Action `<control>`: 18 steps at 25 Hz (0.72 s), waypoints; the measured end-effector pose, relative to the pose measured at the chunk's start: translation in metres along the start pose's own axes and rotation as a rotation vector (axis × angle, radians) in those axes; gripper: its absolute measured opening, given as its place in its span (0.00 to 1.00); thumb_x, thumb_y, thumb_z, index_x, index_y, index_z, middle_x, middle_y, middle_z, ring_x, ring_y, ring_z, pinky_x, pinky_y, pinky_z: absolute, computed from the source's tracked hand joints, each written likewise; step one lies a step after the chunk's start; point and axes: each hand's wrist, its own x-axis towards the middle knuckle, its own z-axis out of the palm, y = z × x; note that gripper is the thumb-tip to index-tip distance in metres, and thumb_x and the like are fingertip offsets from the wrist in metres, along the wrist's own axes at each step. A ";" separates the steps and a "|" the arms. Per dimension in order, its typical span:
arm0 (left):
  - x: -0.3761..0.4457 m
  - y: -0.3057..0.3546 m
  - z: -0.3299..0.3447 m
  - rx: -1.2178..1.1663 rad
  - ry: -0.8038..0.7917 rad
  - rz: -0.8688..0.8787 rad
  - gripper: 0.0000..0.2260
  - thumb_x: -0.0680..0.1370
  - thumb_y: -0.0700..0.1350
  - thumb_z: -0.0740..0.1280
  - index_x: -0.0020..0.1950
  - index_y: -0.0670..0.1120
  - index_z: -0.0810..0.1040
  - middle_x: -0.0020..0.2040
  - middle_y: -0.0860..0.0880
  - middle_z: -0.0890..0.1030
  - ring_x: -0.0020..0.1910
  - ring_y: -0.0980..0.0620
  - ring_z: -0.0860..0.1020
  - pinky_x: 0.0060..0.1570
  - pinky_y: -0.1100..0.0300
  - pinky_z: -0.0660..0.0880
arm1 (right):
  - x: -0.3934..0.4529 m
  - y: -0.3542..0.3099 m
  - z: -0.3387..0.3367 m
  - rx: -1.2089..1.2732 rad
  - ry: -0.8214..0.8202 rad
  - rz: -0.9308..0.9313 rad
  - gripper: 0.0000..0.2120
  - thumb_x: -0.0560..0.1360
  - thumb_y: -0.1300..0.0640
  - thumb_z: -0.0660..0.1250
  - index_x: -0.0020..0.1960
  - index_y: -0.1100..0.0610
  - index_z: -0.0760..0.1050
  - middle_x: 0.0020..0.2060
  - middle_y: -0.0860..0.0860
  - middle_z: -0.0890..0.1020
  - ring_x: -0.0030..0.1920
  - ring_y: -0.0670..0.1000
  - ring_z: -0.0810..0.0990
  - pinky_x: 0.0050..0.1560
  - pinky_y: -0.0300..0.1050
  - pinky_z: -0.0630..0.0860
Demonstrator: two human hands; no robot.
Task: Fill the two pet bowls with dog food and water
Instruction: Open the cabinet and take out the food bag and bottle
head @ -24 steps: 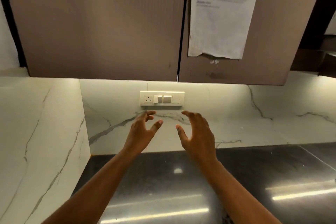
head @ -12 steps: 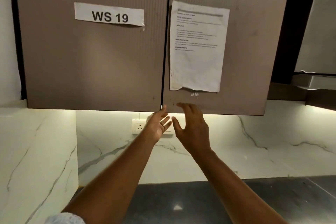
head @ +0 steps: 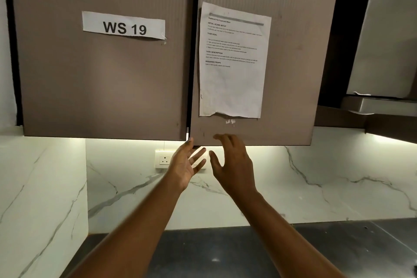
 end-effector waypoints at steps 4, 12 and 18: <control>-0.037 -0.003 -0.002 0.115 -0.041 0.042 0.21 0.78 0.55 0.65 0.69 0.49 0.73 0.63 0.47 0.81 0.60 0.47 0.81 0.49 0.54 0.81 | -0.011 -0.011 -0.006 0.031 0.018 0.016 0.23 0.75 0.50 0.72 0.68 0.52 0.74 0.67 0.53 0.77 0.64 0.53 0.77 0.58 0.42 0.78; -0.119 -0.007 0.012 0.382 -0.118 0.222 0.13 0.80 0.40 0.65 0.61 0.55 0.77 0.63 0.52 0.81 0.60 0.52 0.81 0.50 0.61 0.81 | -0.053 -0.046 -0.042 0.070 0.084 0.197 0.27 0.76 0.45 0.65 0.73 0.53 0.70 0.72 0.53 0.74 0.70 0.54 0.75 0.68 0.43 0.70; -0.171 -0.012 0.028 0.788 -0.351 0.266 0.21 0.82 0.40 0.60 0.74 0.55 0.66 0.72 0.56 0.70 0.73 0.51 0.68 0.68 0.56 0.70 | -0.080 -0.072 -0.084 0.103 0.166 0.349 0.28 0.77 0.44 0.67 0.73 0.54 0.70 0.71 0.51 0.76 0.69 0.51 0.76 0.68 0.41 0.71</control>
